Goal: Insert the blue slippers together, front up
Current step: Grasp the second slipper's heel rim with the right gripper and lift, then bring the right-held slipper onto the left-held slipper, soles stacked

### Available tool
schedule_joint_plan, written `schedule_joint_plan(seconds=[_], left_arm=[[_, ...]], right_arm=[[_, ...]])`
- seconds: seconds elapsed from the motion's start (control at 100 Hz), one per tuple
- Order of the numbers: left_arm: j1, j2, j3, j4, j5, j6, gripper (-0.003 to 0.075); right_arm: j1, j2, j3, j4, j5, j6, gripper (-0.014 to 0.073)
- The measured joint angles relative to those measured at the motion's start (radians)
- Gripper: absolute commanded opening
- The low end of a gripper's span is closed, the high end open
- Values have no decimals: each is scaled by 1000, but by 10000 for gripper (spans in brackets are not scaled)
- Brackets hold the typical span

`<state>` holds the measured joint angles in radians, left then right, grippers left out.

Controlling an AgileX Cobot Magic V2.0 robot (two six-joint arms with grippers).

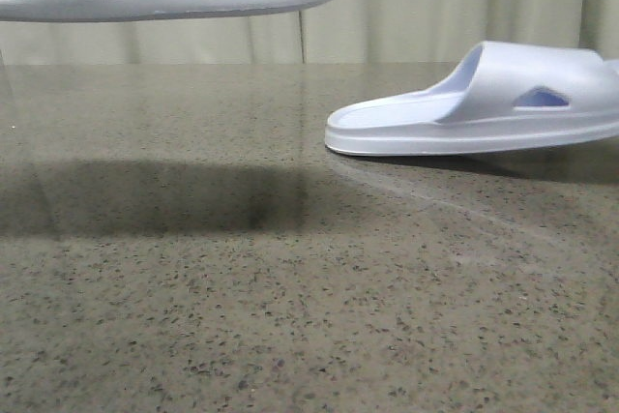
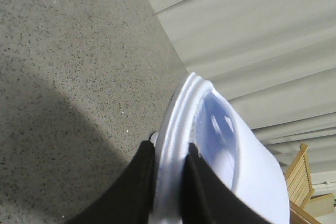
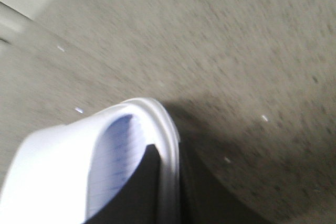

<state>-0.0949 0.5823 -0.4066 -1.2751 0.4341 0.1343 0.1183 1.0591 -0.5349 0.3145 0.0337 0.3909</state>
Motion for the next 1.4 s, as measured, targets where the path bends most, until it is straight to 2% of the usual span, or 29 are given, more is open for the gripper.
schedule_joint_plan(seconds=[0.35, 0.75, 0.92, 1.16, 1.4], left_arm=[[0, 0, 0, 0, 0, 0, 16], [0, 0, 0, 0, 4, 0, 16], [0, 0, 0, -2, 19, 0, 16], [0, 0, 0, -25, 29, 0, 16], [0, 0, 0, -95, 63, 0, 16]], right_arm=[[0, -203, -188, -2, 48, 0, -107], [0, -365, -293, 11, 369, 0, -107], [0, -392, -293, 106, 497, -48, -107], [0, -394, -293, 349, 596, -252, -107], [0, -394, -286, 386, 612, -288, -107]])
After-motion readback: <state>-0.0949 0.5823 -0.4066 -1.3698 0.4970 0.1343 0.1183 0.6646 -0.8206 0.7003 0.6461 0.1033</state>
